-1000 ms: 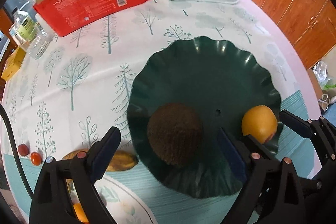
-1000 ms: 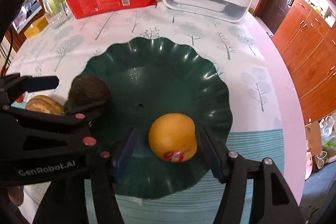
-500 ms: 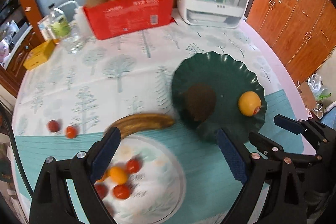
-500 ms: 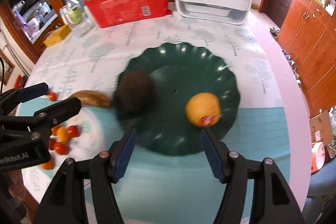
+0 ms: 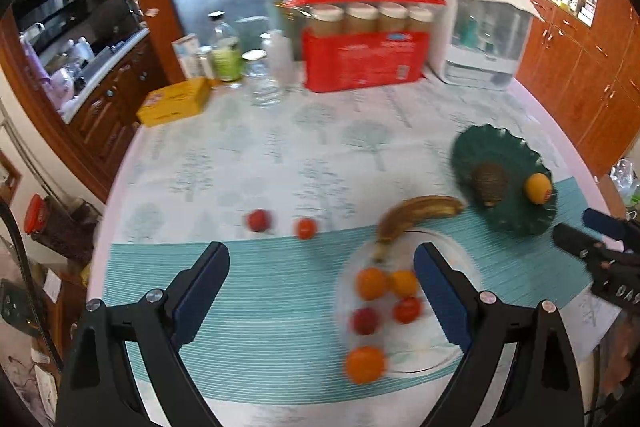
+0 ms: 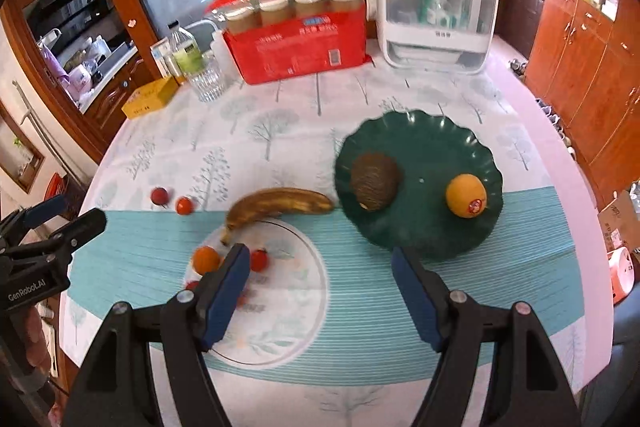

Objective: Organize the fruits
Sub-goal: 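Move both open tools back toward the white fruit plate, then grasp the red plum with the left tool while the right tool grasps the banana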

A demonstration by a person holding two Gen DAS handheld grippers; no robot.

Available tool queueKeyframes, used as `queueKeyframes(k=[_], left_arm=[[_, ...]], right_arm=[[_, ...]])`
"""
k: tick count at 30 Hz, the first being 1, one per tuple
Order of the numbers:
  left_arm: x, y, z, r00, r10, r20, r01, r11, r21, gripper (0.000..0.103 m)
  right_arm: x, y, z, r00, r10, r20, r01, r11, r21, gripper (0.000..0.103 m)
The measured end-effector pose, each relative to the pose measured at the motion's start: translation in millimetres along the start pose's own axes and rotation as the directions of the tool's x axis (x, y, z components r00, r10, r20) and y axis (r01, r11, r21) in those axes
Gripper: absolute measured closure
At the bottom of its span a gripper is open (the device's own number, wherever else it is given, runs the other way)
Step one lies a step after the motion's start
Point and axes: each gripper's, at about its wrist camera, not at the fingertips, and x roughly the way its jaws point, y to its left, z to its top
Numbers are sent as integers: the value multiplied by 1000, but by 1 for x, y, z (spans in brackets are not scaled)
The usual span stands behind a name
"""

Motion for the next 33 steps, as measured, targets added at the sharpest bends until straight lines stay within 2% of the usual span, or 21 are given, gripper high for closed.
queueKeyframes(k=[5,9,15,19,22,25,29,31,33], left_arm=[[1,54,-2,1000,9,17,-9,1000,6,8],[20,83,1,1000,12,3,-12,1000,21,8],[82,109,9,999,15,-51,-13,999,30,8],[129,117,14,997,2,-81,-1,1000,17,8],[160,121,12,995,6,-103,-5,1000,7,8],[186,121,8,990,-4,-142,3,1000,-11,13],[215,118,3,980,-58,-192,52,998,-33,19],[221,115,2,977,-65,-201,61,998,-30,19],[226,111,2,976,-71,-205,67,997,-24,19]], right_arm=[[0,43,1,999,-46,-4,46,998,-31,29],[7,64,3,998,-61,-20,61,998,-12,29],[37,76,17,995,-89,-41,91,993,69,29],[75,72,23,988,-117,-99,129,984,125,29],[110,66,28,983,-100,-153,129,973,193,29],[148,58,31,976,-78,-203,132,954,269,29],[197,44,28,959,-10,-285,126,910,395,29],[209,41,26,952,12,-306,128,893,432,29],[216,37,25,955,50,-294,104,869,483,29]])
